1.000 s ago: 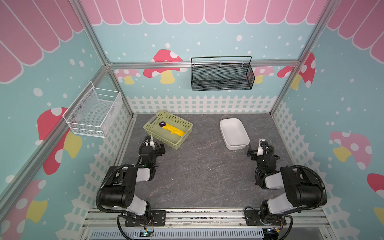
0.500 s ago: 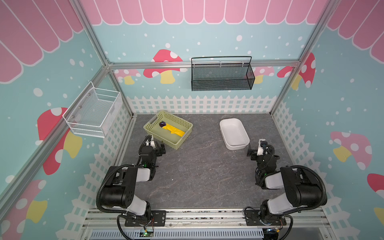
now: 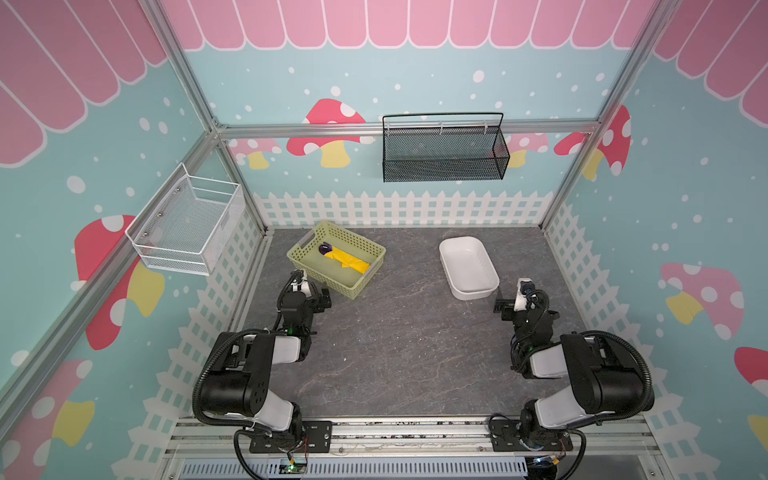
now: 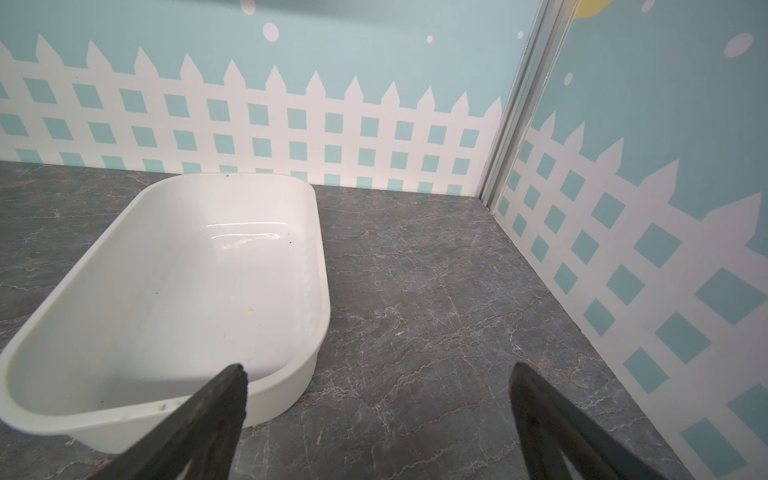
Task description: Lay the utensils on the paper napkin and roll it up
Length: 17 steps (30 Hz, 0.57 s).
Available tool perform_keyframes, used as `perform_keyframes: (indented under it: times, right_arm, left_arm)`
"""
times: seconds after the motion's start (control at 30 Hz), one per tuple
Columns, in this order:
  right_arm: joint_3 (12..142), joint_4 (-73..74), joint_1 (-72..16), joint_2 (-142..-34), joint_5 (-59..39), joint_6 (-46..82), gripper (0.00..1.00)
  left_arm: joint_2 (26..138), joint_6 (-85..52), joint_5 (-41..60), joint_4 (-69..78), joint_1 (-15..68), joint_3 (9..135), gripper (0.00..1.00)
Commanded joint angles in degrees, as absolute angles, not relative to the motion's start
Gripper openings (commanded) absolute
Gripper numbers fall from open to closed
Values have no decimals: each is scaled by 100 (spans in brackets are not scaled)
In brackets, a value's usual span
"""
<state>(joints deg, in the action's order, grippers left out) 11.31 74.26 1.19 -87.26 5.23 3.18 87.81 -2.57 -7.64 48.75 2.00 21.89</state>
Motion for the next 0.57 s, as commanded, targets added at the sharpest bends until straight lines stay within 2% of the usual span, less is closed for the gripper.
perform_keyframes:
  times: [0.0,0.53]
  right_arm:
    - [1066,7714,136,-8733,493,188,100]
    - [1113,7646,130,-8737,352,126,100]
  left_arm:
    - [8807,-149,-683,5009,185,2268,100]
    - [8807,-156,-665,4992,163,2276,100]
